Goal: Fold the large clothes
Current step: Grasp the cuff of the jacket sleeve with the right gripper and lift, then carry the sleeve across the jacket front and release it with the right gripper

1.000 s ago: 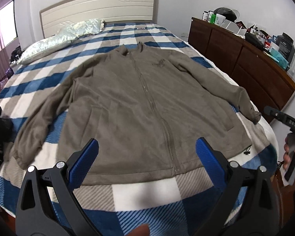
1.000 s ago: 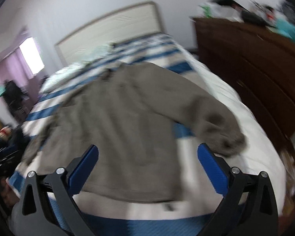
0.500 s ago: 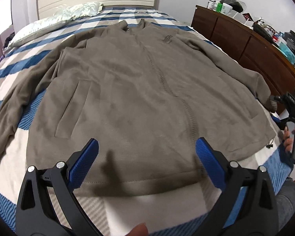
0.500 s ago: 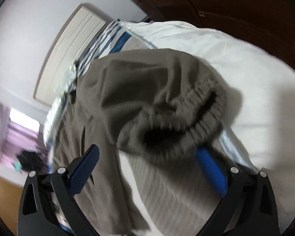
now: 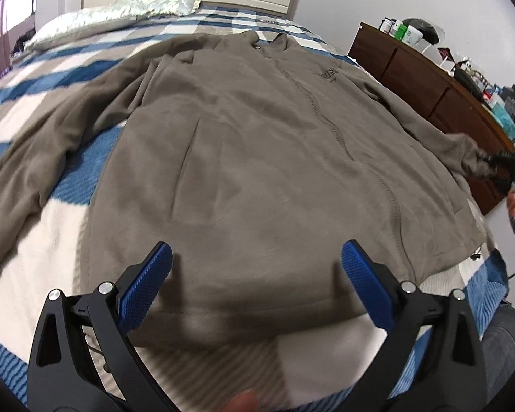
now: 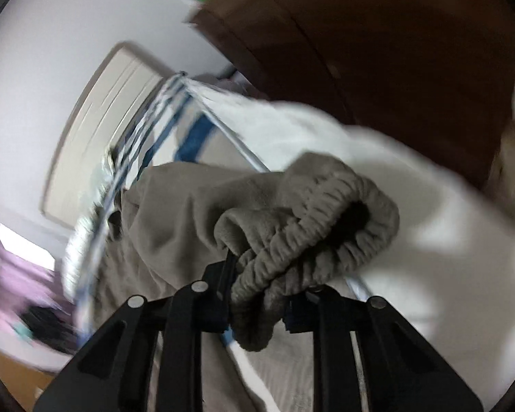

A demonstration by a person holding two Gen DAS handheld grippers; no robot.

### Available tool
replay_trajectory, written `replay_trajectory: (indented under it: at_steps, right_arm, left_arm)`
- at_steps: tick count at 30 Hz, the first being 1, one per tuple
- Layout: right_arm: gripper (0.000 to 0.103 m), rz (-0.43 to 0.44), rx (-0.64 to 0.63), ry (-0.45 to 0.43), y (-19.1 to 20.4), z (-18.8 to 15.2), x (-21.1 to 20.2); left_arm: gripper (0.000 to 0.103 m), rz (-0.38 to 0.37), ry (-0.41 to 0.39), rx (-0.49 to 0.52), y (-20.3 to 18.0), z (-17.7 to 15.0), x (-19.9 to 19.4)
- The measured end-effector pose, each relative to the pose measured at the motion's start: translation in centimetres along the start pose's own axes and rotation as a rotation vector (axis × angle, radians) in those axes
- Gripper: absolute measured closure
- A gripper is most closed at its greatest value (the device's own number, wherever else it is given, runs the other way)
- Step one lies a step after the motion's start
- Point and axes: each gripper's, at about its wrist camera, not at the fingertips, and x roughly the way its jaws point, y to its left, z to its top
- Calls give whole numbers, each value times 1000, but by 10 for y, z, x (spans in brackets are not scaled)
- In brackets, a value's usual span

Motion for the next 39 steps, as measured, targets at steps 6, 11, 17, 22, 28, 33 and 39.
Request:
replay_trajectory:
  at_steps: [6,11,17,22,28,33,39]
  right_arm:
    - [83,-40,-383,-110,148,33,-38]
    - [83,-8,-673,-114,279,4,-39]
    - [83,55,-837,-37,392,-61,3]
    - [83,14,-995,98,455,-133,80]
    - [84,-68,-1215,262,506,-222,171]
    - [84,-115,-1330,416,535,-285,229]
    - [79,-194,-1376,490,521,-317,266]
  left_arm:
    - [6,-84,38,-82,25,-3,10]
    - [6,-128,43,-107,29,1,12]
    - [6,-140,46,-126,35,0,15]
    - [6,-125,50,-97,31,2,16]
    - [6,-110,59,-76,28,2,18]
    - [6,-109,62,-79,28,1,21]
    - [6,-98,67,-72,27,0,23]
